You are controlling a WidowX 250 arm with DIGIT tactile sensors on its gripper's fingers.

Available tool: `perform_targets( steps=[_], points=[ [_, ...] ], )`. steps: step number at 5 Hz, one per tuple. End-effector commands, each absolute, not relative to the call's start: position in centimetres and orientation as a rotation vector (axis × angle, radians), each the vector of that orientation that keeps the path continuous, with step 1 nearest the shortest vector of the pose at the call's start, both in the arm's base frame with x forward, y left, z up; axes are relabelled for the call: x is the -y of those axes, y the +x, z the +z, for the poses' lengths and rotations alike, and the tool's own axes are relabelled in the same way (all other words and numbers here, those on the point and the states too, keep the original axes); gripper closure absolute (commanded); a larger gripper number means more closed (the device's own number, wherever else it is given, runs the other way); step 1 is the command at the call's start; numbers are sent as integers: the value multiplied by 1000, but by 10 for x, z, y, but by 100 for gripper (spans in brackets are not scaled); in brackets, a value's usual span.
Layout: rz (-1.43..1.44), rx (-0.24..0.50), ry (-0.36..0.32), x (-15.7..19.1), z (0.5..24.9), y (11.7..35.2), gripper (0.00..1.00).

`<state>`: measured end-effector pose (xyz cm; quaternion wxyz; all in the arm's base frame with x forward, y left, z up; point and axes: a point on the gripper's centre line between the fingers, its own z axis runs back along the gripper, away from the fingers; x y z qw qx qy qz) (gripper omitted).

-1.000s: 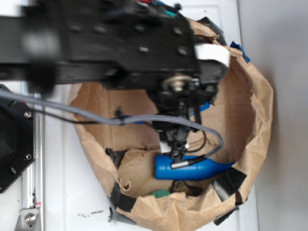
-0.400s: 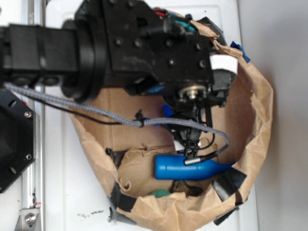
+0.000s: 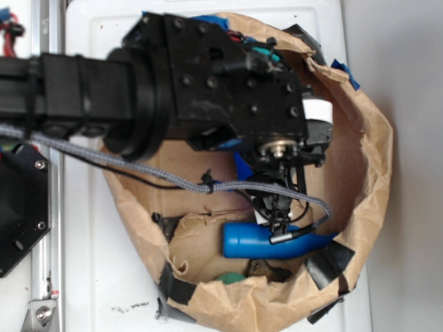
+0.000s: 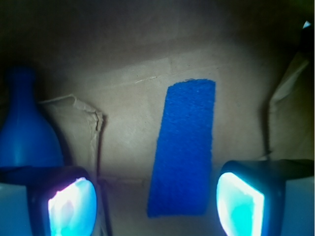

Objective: Grab the blue sponge.

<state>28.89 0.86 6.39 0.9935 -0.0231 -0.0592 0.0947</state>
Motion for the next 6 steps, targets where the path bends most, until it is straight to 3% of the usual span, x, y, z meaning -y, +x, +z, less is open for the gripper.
perform_targets(
  steps=[1,2,4,5,6],
  points=[
    [201,172,-48,-13,60,306,0],
    [198,141,-29,-18,41,308,0],
    [189,126,-16,-21,32,311,0],
    [198,125,-33,-21,31,310,100],
    [171,129,-35,-20,35,308,100]
  ],
)
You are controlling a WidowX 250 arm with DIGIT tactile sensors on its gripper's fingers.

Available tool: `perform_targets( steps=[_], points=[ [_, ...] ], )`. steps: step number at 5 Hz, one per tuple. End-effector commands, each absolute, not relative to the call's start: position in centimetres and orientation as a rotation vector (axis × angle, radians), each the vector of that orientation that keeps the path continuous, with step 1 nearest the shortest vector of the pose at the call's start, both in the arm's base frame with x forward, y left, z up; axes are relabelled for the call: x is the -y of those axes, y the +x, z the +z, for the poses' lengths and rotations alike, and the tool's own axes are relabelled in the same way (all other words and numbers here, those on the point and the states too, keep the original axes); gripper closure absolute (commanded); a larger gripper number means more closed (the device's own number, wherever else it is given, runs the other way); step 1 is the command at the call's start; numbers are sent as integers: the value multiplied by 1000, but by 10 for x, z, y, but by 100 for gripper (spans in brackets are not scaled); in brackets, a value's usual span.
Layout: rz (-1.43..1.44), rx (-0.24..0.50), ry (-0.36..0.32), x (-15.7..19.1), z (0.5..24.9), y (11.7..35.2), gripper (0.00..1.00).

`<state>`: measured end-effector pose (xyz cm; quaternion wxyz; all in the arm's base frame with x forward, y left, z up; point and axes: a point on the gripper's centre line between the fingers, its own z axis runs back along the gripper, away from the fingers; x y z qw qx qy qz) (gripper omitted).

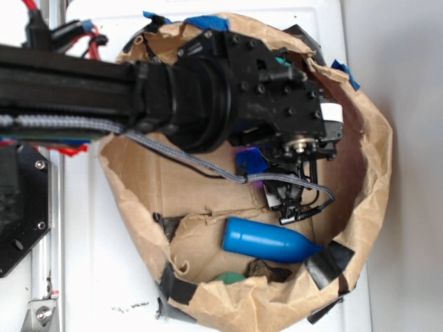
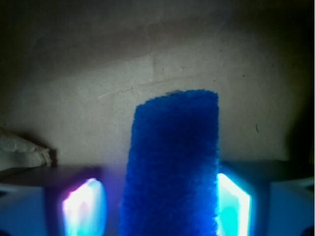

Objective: Grab the blue sponge.

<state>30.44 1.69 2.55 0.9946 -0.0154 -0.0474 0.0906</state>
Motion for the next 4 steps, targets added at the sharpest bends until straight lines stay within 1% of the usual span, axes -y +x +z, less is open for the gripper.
perform_targets(
  steps=[1,2,3,4],
  points=[
    [144,119,-58,-21,48,305,100],
    [98,114,-94,-18,79,295,100],
    [59,79,-64,-11,122,276,100],
    [62,100,-64,-5,153,262,100]
  ],
)
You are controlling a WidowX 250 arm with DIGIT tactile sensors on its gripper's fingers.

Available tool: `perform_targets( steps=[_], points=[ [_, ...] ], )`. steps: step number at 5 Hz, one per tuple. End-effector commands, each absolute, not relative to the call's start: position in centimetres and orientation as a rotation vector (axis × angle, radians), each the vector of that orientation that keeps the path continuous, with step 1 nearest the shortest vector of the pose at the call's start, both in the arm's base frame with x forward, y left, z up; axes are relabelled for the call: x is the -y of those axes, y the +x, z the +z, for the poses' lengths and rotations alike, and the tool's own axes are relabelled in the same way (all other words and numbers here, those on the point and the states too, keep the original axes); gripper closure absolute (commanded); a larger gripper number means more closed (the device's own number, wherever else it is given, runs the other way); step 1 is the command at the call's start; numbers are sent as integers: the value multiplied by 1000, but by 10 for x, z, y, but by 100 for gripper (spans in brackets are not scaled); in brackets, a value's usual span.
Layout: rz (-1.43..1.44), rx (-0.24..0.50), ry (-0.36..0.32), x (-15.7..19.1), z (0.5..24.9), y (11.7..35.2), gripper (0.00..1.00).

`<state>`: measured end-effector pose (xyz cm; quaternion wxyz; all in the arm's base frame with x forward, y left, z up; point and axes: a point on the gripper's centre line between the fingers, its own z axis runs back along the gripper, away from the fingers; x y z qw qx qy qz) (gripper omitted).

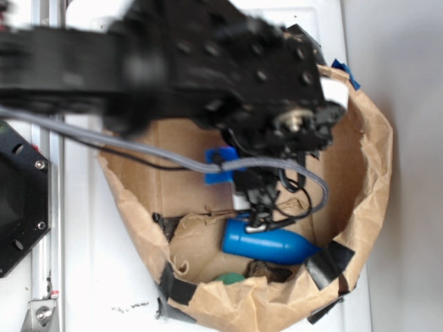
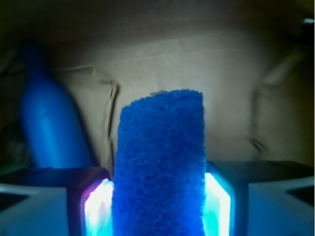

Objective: Grab the blue sponge.

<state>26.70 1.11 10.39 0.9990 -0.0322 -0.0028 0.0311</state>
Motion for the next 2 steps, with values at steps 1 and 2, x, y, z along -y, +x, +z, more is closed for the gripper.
perform_targets(
  steps=[1,2],
  points=[
    [63,99,-73,-3,173,259,100],
    [53,121,-110,0,181,261,100]
  ],
)
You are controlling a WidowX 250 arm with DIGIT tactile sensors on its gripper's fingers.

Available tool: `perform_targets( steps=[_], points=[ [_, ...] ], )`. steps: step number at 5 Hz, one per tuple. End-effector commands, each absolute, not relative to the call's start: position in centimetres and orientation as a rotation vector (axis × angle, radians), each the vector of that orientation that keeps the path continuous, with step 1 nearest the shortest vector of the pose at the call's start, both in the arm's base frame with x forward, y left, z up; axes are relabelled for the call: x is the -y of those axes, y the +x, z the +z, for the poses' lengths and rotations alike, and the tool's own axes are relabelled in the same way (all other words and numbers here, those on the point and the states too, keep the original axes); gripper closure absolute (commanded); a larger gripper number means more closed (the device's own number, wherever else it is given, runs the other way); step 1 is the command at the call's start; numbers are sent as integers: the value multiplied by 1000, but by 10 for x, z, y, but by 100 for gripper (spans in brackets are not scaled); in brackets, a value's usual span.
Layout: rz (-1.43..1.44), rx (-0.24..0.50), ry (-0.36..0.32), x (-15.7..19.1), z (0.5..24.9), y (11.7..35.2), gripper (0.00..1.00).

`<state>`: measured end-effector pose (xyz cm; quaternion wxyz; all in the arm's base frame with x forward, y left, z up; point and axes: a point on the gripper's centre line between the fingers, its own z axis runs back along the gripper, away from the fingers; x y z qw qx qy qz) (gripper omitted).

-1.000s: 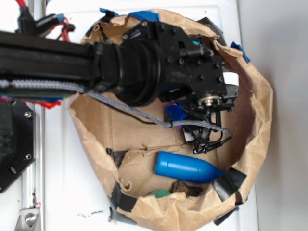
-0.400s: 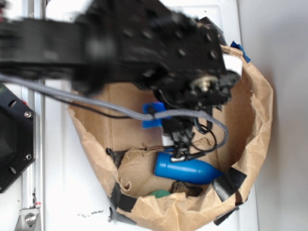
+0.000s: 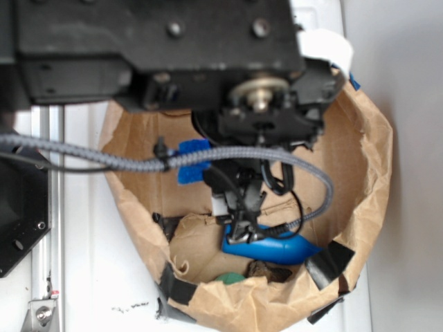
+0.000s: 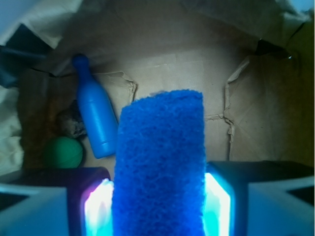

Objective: Grab the blue sponge.

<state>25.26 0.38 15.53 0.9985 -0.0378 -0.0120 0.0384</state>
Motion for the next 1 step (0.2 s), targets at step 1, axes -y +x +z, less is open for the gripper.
perform_targets(
  steps=[1],
  points=[
    [49,107,-89,2,175,263,100]
  ],
)
